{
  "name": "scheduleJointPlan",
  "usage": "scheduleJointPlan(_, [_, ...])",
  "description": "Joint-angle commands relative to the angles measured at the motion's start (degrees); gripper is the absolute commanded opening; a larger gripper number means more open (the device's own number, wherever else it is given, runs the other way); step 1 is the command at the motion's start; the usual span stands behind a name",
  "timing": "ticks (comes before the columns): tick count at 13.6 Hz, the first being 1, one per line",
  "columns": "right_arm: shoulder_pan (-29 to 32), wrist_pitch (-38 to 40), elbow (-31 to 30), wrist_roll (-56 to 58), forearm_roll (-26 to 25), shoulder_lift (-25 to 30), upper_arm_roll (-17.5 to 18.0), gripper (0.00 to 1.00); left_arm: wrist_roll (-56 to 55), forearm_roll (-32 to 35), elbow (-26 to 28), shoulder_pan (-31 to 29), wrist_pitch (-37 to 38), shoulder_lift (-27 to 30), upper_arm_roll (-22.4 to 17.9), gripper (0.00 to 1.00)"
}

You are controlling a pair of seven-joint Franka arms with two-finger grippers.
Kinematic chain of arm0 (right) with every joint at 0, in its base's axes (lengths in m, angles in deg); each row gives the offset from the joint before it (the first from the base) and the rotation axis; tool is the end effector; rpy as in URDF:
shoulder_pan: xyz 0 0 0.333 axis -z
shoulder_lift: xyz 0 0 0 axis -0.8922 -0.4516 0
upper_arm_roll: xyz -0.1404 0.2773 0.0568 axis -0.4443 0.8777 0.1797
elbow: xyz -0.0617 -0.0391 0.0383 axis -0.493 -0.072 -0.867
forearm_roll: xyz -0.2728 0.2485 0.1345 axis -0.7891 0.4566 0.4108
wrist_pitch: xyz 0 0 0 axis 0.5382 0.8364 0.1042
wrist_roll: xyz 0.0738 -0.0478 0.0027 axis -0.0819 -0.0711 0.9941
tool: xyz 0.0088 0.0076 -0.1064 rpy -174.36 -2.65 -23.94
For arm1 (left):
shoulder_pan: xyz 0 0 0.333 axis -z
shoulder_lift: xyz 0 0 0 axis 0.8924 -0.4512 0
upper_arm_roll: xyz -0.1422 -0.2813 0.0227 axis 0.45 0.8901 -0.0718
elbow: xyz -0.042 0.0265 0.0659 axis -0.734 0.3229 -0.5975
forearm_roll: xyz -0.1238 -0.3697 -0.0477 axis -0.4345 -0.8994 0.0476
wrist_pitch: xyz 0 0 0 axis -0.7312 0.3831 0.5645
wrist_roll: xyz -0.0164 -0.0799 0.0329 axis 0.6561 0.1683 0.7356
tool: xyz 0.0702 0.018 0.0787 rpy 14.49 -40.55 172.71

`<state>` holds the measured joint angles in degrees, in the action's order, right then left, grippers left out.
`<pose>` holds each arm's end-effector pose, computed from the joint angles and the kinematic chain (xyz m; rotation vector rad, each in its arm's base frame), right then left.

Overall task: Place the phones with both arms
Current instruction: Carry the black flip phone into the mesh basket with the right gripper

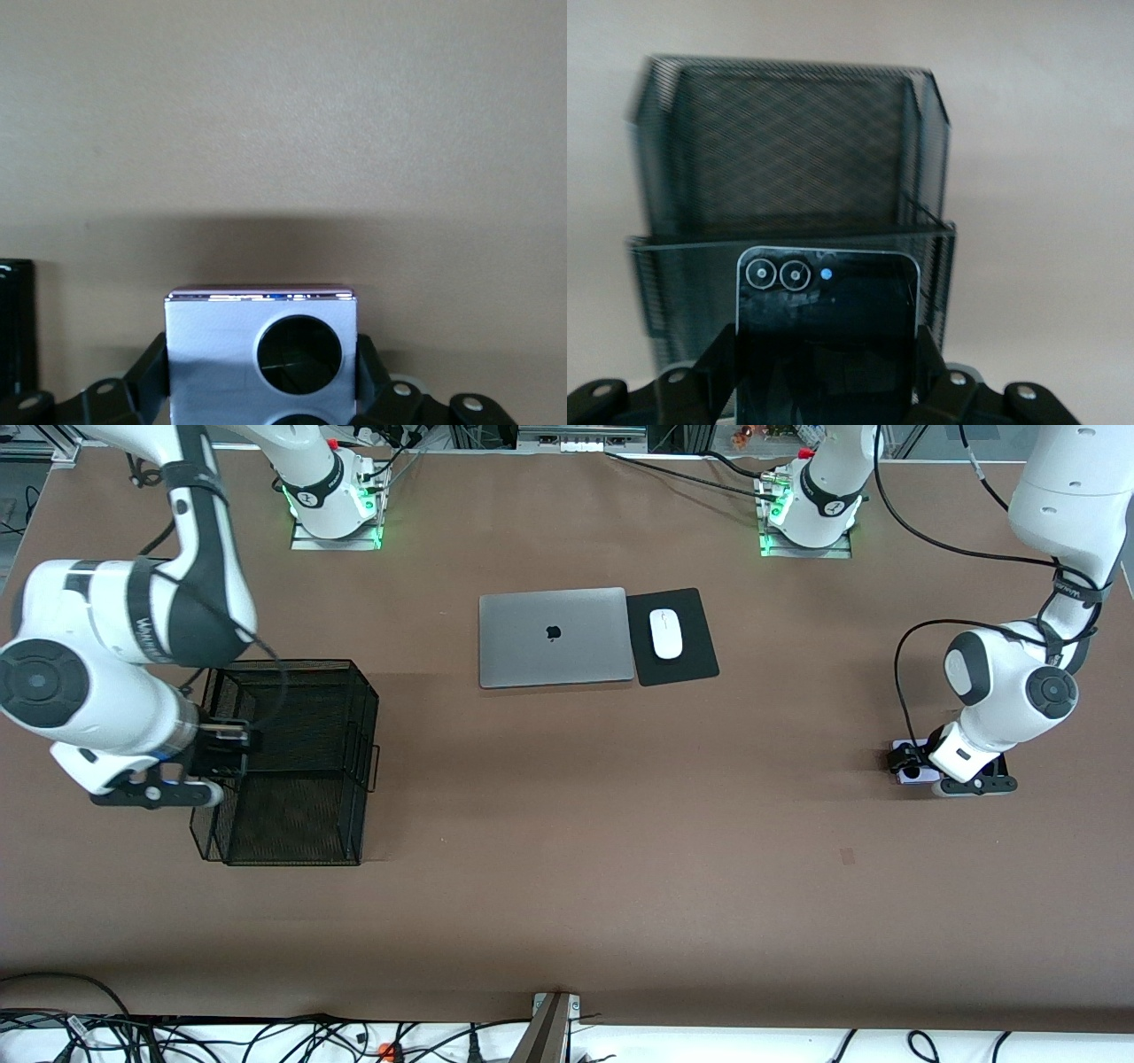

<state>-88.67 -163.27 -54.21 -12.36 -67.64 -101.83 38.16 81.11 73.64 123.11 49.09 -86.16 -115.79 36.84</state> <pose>0.6446 0.0504 0.4317 2.9337 -0.0017 -0.2328 0.5592 0.1386 0.1635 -3.1161 -0.0950 -0.0261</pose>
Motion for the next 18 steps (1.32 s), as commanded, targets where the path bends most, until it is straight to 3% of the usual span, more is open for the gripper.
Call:
scheduleJointPlan(1, [-1.0,-9.9,-18.3,2.4,0.4,10.6,-2.3,0.15,0.0,0.1,-0.4,-0.6,-0.8,-1.2,0.4,0.03])
scheduleJointPlan(3, [-1.1,-16.4,-26.7,2.5,0.3,14.4,-2.7,0.15,-0.3,0.0,-0.4,-0.6,-0.7,-1.2,0.4,0.00])
scheduleJointPlan(7, [-1.0,-20.6,-31.4,1.8,0.5,14.3,-3.4,0.14,-2.6,0.1,-1.8,0.0,0.7,-0.6,0.5,0.00])
scheduleJointPlan(9, [-1.0,-24.2,-34.4,1.2,0.8,14.1,-3.4,0.15,-3.2,0.1,-4.0,0.4,5.3,0.2,0.7,0.00])
scheduleJointPlan(15, [-1.0,-27.5,-35.7,1.0,4.4,12.7,-3.4,0.16,-15.5,0.1,-11.2,10.0,18.5,1.5,0.7,0.00])
scheduleJointPlan(16, [-1.0,-27.6,-35.7,1.0,4.4,12.6,-3.5,0.18,-18.4,0.1,-11.9,12.4,19.6,1.5,0.7,0.00])
scheduleJointPlan(18, [-1.0,-27.8,-35.6,1.0,4.4,12.3,-3.5,0.42,-23.9,0.1,-12.8,16.6,21.4,1.7,0.7,0.00])
